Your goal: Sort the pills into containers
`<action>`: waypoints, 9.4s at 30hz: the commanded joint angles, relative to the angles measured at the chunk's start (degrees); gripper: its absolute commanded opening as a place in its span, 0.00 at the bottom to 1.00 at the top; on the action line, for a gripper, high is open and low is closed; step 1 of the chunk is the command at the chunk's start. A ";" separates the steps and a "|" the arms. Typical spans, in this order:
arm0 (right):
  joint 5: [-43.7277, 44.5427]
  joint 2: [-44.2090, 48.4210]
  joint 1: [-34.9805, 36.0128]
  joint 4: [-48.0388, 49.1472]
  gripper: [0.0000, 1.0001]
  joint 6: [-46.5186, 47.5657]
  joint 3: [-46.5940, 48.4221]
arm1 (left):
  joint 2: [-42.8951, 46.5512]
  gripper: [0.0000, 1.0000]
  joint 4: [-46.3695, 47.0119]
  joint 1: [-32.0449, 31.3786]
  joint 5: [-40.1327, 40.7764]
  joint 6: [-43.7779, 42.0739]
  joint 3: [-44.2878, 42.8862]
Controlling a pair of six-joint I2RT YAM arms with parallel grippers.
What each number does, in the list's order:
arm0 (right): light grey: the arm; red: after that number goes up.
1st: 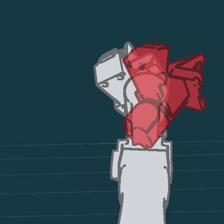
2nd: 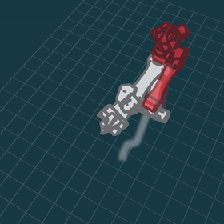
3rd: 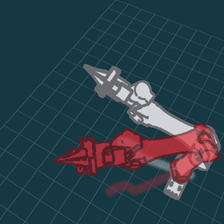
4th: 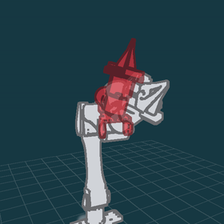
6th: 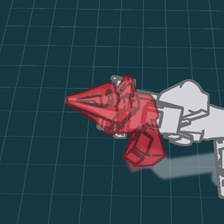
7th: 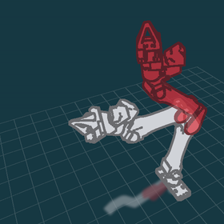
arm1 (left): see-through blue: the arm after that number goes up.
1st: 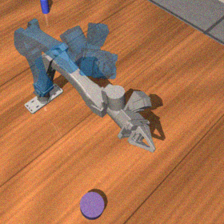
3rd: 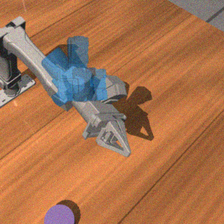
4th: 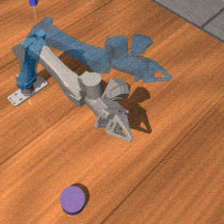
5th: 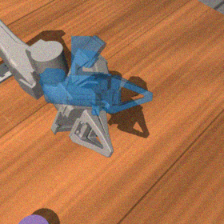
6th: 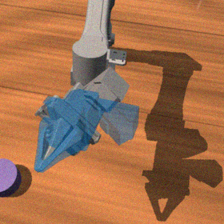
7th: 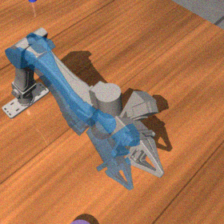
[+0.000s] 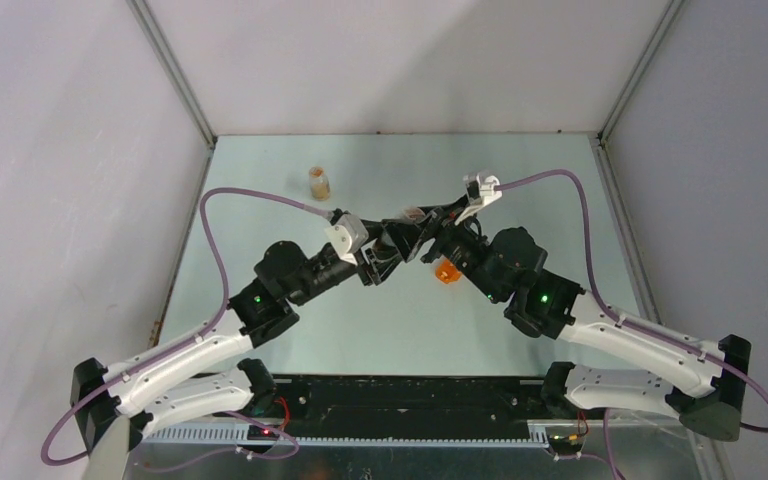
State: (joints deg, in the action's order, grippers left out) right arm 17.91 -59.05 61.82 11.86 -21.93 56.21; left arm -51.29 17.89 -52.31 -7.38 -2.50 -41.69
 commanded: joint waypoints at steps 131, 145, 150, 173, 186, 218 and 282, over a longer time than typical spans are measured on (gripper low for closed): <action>-42.78 -38.44 -10.41 -1.61 0.49 -25.02 5.51 | 25.25 0.50 -33.16 26.62 6.42 56.15 20.42; -41.64 -44.30 -10.87 -3.53 0.43 -26.36 10.25 | 24.17 0.43 -34.74 28.18 6.74 54.33 21.43; -38.44 -44.72 -10.62 -5.13 0.43 -24.98 11.09 | 24.11 0.45 -33.29 28.27 7.19 53.93 22.75; -39.02 -47.62 -10.19 -6.43 0.40 -26.45 11.95 | 23.76 0.42 -28.77 29.25 6.95 56.91 27.89; -41.13 -47.79 -9.92 -2.12 0.37 -31.26 8.92 | 23.87 0.39 -26.76 29.96 1.63 61.29 29.21; -46.17 -52.10 -9.56 18.26 0.00 -41.00 1.53 | 22.11 0.00 -20.75 29.94 2.33 60.77 33.74; -45.01 -44.33 -15.80 6.30 0.59 -36.83 9.18 | 22.10 0.51 -31.71 30.51 9.77 52.85 20.19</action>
State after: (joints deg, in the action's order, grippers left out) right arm -29.91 -107.87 46.30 24.05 -64.73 62.72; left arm -29.10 -11.73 -21.89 -0.12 54.41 -17.34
